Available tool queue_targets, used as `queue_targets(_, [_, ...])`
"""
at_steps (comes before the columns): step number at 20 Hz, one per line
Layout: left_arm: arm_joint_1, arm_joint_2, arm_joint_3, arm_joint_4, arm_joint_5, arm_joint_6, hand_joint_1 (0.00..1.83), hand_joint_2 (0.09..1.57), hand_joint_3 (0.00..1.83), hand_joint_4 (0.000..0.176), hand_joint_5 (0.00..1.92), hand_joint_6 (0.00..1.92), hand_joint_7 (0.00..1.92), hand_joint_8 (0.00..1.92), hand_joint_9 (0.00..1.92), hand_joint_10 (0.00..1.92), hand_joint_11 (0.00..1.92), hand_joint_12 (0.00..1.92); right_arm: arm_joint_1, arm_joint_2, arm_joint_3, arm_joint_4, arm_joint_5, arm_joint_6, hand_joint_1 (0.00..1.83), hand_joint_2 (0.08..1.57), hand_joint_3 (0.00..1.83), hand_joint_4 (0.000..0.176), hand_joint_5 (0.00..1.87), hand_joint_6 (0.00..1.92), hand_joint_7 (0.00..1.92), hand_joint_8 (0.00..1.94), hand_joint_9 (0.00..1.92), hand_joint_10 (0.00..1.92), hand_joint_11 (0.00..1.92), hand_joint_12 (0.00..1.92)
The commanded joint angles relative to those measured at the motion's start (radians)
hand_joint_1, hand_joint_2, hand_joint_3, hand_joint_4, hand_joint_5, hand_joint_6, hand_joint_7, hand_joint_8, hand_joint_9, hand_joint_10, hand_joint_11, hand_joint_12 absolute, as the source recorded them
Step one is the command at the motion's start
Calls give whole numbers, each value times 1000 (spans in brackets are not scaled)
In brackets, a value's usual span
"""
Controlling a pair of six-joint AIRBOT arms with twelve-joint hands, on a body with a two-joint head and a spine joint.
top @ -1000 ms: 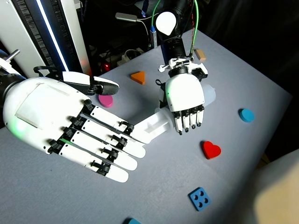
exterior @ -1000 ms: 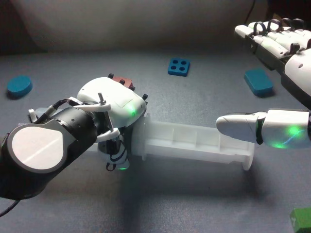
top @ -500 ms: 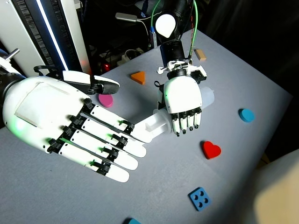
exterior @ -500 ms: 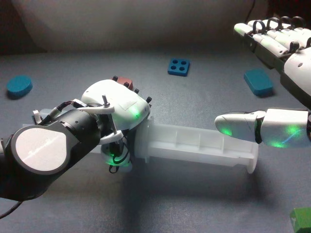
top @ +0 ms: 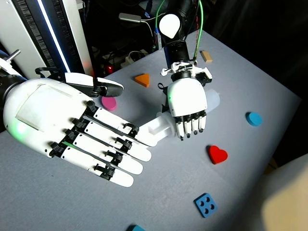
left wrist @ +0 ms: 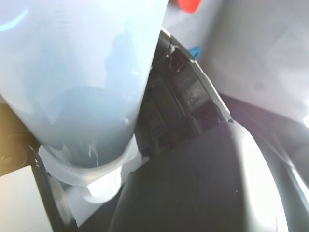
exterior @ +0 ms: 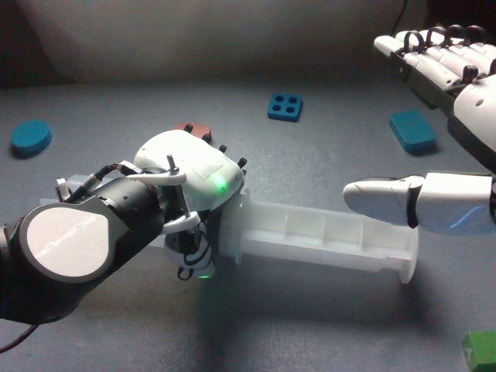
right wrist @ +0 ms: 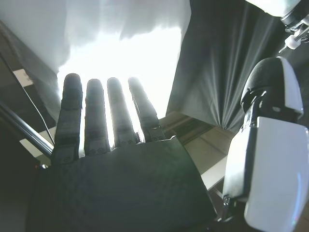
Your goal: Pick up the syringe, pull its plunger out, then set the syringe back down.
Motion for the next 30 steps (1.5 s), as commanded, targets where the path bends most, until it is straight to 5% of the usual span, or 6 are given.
queue_targets(1, [-11, -2, -1, 63, 57, 6, 1372, 1145, 0, 0, 840, 965, 941, 1112, 867, 1358, 812, 1331, 5, -2, -2, -57, 103, 8, 276, 852, 0, 0, 0, 0, 0, 0, 0, 0, 0, 275])
queue_targets(6, [-12, -2, 0, 63, 57, 6, 1359, 1163, 1, 0, 805, 1112, 911, 1137, 804, 1350, 668, 1214, 4, -2, -2, -57, 103, 8, 309, 836, 0, 0, 11, 2, 10, 1, 10, 2, 0, 330])
queue_targets(9, [-14, -2, 1, 63, 54, 6, 1120, 1190, 1, 0, 818, 1207, 818, 655, 803, 475, 564, 1056, 4, -2, -2, -58, 103, 8, 308, 836, 0, 0, 11, 1, 10, 1, 10, 1, 0, 371])
queue_targets(11, [-16, -2, 0, 63, 54, 6, 983, 1123, 0, 0, 715, 202, 828, 182, 787, 213, 475, 955, 4, -2, -2, -58, 103, 8, 312, 840, 0, 0, 10, 0, 10, 0, 9, 0, 0, 298])
queue_targets(14, [-19, -2, 0, 63, 54, 6, 706, 1065, 0, 0, 528, 2, 586, 2, 611, 18, 281, 911, 4, -2, -2, -58, 103, 8, 304, 846, 2, 0, 0, 1, 4, 1, 0, 0, 0, 218])
queue_targets(30, [-42, 41, -45, 63, 49, 7, 279, 937, 0, 0, 36, 1, 0, 0, 4, 0, 0, 299, 4, -2, -2, -58, 105, 8, 278, 858, 7, 0, 8, 1, 2, 0, 2, 0, 0, 321])
